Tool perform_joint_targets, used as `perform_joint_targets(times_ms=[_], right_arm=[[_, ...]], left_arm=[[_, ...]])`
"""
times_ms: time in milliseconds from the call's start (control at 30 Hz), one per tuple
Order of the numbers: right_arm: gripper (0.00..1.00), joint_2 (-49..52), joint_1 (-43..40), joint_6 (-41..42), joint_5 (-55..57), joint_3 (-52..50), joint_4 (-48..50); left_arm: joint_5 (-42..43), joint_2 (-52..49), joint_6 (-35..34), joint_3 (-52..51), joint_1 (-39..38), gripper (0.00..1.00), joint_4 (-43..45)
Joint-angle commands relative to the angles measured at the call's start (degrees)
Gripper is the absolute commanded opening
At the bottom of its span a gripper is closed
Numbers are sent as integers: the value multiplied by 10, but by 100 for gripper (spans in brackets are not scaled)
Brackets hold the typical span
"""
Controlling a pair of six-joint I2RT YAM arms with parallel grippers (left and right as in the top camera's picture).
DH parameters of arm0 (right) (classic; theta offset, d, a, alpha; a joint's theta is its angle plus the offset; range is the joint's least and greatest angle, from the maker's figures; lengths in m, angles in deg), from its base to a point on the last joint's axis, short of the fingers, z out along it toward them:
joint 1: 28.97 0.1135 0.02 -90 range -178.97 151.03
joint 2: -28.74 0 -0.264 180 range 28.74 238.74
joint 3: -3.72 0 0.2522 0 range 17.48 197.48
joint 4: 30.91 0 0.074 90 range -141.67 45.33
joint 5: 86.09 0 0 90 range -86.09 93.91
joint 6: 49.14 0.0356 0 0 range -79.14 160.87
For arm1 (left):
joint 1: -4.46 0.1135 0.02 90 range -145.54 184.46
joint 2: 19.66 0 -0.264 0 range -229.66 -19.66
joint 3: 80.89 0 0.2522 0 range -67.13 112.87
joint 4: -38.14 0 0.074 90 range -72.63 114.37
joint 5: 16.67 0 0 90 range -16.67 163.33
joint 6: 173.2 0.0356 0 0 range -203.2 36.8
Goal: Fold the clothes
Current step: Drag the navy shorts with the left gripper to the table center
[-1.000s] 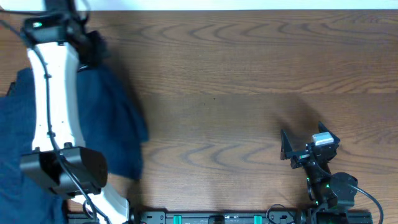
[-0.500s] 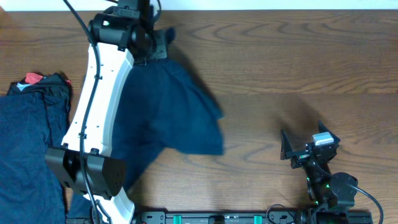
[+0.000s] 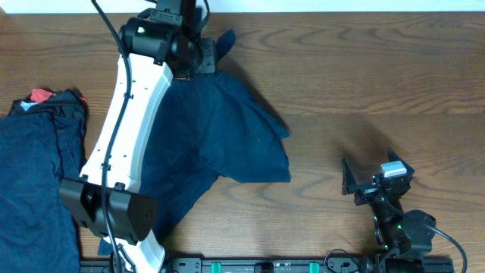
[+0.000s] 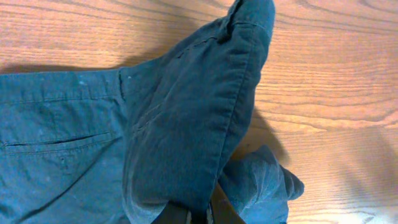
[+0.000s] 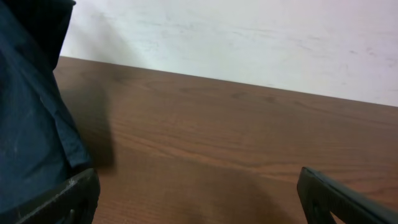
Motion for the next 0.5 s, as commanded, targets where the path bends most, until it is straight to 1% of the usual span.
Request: perform_joint_targets(times_ms=[0,100,267,400,467], right_arm=[[99,-1,0,-7,-3,-4,2],[99,-1,0,-7,-1,-4,5],[99,-1,0,2,-51,-3,10],[99,-1,0,125,-52,-3,7],[99,-1,0,165,-53,-3,4]], left_arm=[[8,8,3,9,-9,6,12],[8,8,4,9,-25,6,31],[8,7,6,9,-70,6,80],[8,6,6,9,-109,6,116],[8,3,6,9,-127,6,128]])
